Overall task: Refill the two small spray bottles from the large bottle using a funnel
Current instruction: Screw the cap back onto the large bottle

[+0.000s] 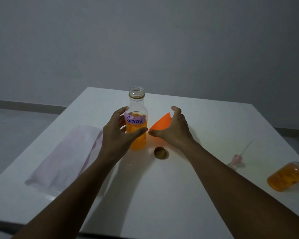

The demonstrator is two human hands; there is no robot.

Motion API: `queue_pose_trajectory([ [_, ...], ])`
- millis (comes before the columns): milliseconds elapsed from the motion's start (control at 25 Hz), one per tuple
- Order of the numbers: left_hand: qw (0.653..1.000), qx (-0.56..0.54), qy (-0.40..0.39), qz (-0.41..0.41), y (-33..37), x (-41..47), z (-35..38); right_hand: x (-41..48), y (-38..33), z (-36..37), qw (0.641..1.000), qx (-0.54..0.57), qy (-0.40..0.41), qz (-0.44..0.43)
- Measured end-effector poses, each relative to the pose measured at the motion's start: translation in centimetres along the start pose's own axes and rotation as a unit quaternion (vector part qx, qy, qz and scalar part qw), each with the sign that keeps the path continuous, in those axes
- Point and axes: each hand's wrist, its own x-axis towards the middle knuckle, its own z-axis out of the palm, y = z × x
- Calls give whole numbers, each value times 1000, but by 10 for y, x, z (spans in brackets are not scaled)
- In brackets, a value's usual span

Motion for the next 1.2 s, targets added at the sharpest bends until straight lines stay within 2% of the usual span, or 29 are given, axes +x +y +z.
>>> queue_pose_trajectory([
  [80, 999, 7, -33, -5, -5, -5, -3, -3, 1, -4, 1000, 10, -2, 10],
  [160, 997, 8, -68, -29, -12, -12, -6, -10, 1, -12, 997, 58, 39, 17],
  [240, 994, 7, -96, -49, -15, -19, -6, -22, 4, -19, 989, 108, 99, -10],
  [360, 993, 10, -100, -56, -18, -22, -3, -45, 11, -19, 987, 90, 125, -53],
  [480, 992, 12, -105, -64, -24, -24, -2, -64, 21, -9, 991, 46, 107, -68],
  [640, 993, 22, -101, -57, -28, -23, 0, -79, 33, 6, 995, -33, -3, -98],
  [720, 992, 36, -106, -61, -29, -21, 0, -81, 35, 11, 987, -85, -23, -136],
  [800, 991, 35, -110, -61, -31, -20, 0, -79, 30, 8, 986, -82, -50, -137],
  [880, 992, 29, -115, -51, -33, -20, 0, -73, 20, -1, 989, -46, -45, -130],
  [960, 992, 29, -112, -47, -34, -20, 0, -64, 6, -15, 987, 4, 38, -153],
  [1040, 993, 37, -107, -40, -34, -20, 1, -56, -18, -35, 976, 102, 101, -164],
  [1120, 992, 60, -106, -30, -34, -20, 1, -47, -47, -55, 959, 204, 94, -170],
  [1200, 991, 80, -105, -28, -35, -19, 1, -36, -74, -68, 950, 225, 78, -204],
])
